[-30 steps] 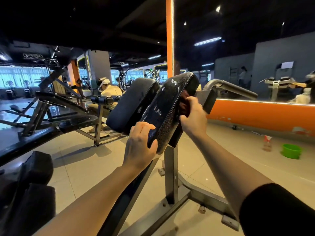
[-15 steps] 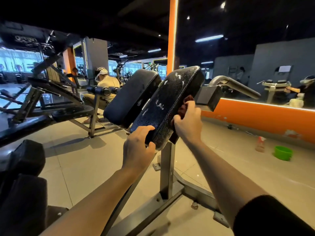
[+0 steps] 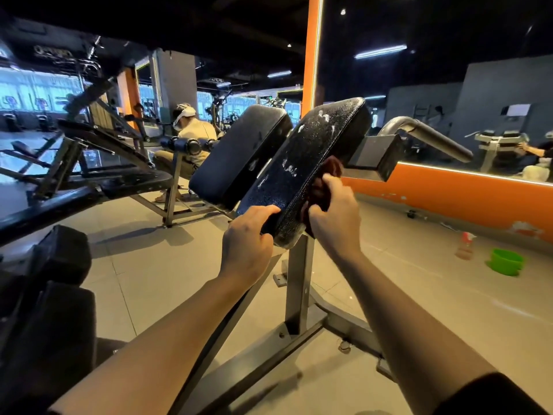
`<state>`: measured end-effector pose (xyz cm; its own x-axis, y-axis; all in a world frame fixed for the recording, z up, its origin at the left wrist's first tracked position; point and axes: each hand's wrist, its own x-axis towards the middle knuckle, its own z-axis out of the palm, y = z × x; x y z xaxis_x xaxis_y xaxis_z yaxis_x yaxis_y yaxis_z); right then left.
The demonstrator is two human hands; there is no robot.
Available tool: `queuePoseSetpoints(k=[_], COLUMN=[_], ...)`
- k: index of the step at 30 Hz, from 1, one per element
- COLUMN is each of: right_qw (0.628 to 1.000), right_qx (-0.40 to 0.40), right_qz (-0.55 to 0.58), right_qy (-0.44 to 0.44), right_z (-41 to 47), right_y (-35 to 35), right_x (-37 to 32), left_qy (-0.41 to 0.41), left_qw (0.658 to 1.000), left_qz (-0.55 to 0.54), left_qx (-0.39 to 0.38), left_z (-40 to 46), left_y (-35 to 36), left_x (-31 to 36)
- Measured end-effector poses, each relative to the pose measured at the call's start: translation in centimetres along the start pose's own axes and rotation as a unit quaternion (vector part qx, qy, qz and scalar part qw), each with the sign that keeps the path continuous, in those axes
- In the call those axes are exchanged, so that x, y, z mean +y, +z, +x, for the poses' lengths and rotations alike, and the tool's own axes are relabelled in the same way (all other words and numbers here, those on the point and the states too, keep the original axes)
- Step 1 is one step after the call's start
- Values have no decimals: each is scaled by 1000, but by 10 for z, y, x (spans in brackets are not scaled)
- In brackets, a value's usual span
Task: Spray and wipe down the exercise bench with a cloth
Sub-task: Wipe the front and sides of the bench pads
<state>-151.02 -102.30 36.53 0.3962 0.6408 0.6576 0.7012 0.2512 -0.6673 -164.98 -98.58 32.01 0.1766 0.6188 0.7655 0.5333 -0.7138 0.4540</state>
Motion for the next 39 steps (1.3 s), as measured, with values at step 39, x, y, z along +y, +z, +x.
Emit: queuePoseSetpoints(k=[39], right_qw=[944], right_qx=[-140], right_qz=[276], right_qy=[113], right_z=[-27], right_y=[-99], right_x=[-5], left_qy=[-147], left_qw=[957], left_qz=[-241], left_qx=[-64], left_z=[24], left_y=[10], left_x=[93])
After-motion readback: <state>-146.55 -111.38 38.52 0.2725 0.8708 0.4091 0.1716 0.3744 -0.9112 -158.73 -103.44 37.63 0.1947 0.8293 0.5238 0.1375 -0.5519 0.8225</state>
